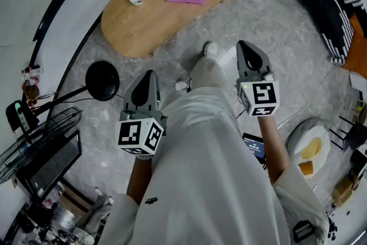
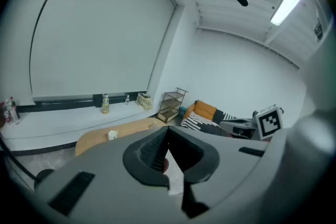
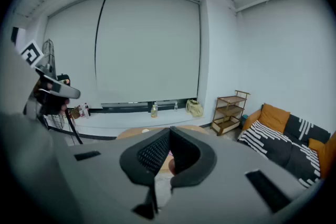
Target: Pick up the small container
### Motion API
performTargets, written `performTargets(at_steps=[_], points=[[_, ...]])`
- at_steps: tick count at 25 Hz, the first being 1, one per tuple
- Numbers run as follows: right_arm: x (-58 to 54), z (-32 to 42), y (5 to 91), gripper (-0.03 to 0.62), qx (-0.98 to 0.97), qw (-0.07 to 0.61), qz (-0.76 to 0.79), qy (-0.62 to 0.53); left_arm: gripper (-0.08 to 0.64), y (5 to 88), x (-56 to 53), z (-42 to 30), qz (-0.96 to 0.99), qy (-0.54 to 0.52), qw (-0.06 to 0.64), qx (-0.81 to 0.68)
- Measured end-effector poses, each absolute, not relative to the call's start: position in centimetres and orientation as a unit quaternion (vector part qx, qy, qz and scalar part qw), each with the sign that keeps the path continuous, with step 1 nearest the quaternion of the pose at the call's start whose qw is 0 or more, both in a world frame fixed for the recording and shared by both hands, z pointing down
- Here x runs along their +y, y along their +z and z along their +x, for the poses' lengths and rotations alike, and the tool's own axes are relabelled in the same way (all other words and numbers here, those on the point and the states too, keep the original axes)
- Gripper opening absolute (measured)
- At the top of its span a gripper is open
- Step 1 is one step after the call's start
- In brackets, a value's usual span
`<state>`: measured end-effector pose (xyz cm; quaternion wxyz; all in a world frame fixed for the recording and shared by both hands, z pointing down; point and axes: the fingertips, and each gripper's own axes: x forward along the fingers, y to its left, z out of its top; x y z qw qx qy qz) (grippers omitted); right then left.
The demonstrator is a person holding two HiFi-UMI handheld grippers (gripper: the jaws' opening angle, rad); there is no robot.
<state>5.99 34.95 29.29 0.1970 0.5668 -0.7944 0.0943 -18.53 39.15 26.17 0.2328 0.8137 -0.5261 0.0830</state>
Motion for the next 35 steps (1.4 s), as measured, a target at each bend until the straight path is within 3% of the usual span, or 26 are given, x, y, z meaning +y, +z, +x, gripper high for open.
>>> performTargets(at_steps=[5,11,35], points=[[40.4,3.8,24.6,0.005,-0.823,0.174,0.532,0.098,0.014,23.8,41.3,-16.1,0.823,0.064,0.223,-0.519],[41.6,7.2,23.3,0.006,-0.818,0.151,0.542,0.119,0.014,22.7,41.2,-11.5,0.838,0.058,0.224,-0.494],[31.5,22.9,24.2,0.008,-0.825,0.112,0.528,0.168,0.014,20.3,32.5,5.1,0.829,0.079,0.191,-0.520]])
